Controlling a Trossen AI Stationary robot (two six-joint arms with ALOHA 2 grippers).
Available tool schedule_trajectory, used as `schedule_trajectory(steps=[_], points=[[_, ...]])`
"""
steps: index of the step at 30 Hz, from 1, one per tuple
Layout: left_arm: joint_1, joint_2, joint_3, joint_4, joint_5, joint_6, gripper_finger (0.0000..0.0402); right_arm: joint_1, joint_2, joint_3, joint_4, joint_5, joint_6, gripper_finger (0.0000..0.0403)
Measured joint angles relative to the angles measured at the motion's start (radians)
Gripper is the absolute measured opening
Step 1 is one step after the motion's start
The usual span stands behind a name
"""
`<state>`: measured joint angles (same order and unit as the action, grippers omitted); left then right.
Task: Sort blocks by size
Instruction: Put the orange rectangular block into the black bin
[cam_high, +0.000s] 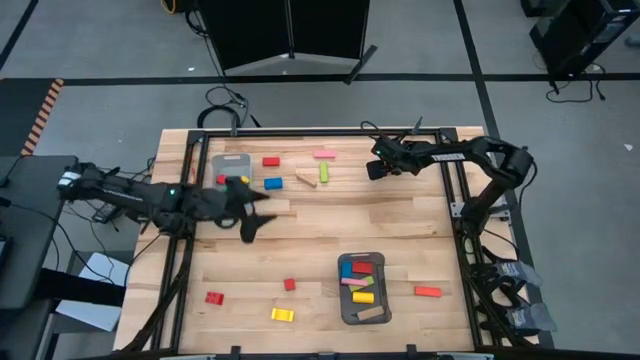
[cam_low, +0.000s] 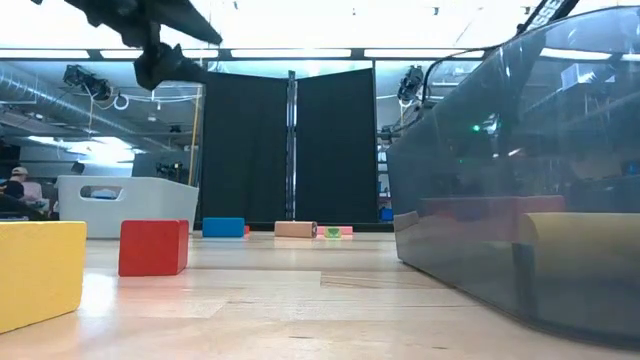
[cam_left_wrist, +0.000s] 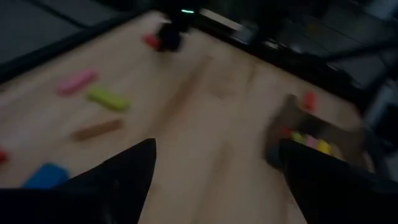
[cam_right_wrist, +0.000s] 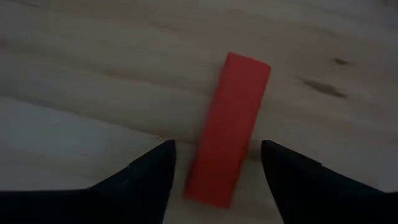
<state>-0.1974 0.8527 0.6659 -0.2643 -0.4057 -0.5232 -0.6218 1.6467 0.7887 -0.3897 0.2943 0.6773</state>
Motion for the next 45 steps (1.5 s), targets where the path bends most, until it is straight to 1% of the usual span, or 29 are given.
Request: schedule_trajectory(steps=[4, 10, 11, 13, 16, 19, 21, 23, 26, 28, 30, 33, 35, 37, 40, 43, 45], points=[[-0.115, 0.051, 0.000, 0.044, 0.000, 0.017, 0.0341, -0.014, 0.040, 0.005, 0.015, -0.002, 0.000, 0.0209], [-0.256, 0.154, 0.000, 0.082, 0.000, -0.036, 0.0341, -0.017, 0.053, 0.005, 0.027, -0.006, -0.026, 0.0121], [-0.279, 0.175, 0.000, 0.085, 0.000, -0.044, 0.0341, -0.017, 0.053, 0.005, 0.027, -0.005, -0.032, 0.0113], [-0.321, 0.217, 0.000, 0.087, 0.002, -0.074, 0.0341, -0.014, 0.054, 0.004, 0.031, 0.011, -0.051, 0.0113], [-0.375, 0.287, 0.000, 0.089, 0.041, -0.134, 0.0341, -0.004, 0.040, 0.002, 0.033, 0.052, -0.080, 0.0113], [-0.425, 0.355, 0.000, 0.088, 0.068, -0.209, 0.0341, 0.004, -0.006, -0.007, 0.012, 0.081, -0.116, 0.0113], [-0.453, 0.397, 0.000, 0.087, 0.078, -0.252, 0.0341, 0.018, -0.061, -0.006, 0.022, 0.084, -0.139, 0.0113], [-0.472, 0.434, 0.000, 0.085, 0.078, -0.292, 0.0341, 0.048, -0.127, -0.002, 0.022, 0.055, -0.163, 0.0113], [-0.486, 0.477, 0.000, 0.082, 0.081, -0.333, 0.0341, 0.110, -0.227, -0.004, -0.007, -0.061, -0.213, 0.0113], [-0.492, 0.493, 0.000, 0.062, 0.092, -0.360, 0.0341, 0.172, -0.301, -0.003, -0.010, -0.151, -0.252, 0.0113], [-0.493, 0.501, 0.000, 0.031, 0.127, -0.381, 0.0341, 0.254, -0.365, -0.003, -0.020, -0.254, -0.283, 0.0113], [-0.493, 0.502, 0.000, -0.035, 0.199, -0.405, 0.0341, 0.409, -0.440, -0.003, -0.013, -0.365, -0.307, 0.0113], [-0.493, 0.502, 0.005, -0.091, 0.236, -0.424, 0.0341, 0.534, -0.468, -0.002, 0.005, -0.415, -0.320, 0.0113], [-0.493, 0.502, 0.026, -0.170, 0.287, -0.431, 0.0341, 0.673, -0.474, -0.002, 0.029, -0.426, -0.316, 0.0113], [-0.497, 0.502, 0.078, -0.290, 0.380, -0.434, 0.0341, 0.864, -0.456, -0.002, 0.112, -0.427, -0.271, 0.0117], [-0.521, 0.502, 0.141, -0.419, 0.420, -0.428, 0.0341, 1.016, -0.407, -0.002, 0.173, -0.402, -0.187, 0.0123], [-0.542, 0.501, 0.169, -0.490, 0.432, -0.429, 0.0341, 1.086, -0.374, -0.002, 0.189, -0.347, -0.132, 0.0128]])
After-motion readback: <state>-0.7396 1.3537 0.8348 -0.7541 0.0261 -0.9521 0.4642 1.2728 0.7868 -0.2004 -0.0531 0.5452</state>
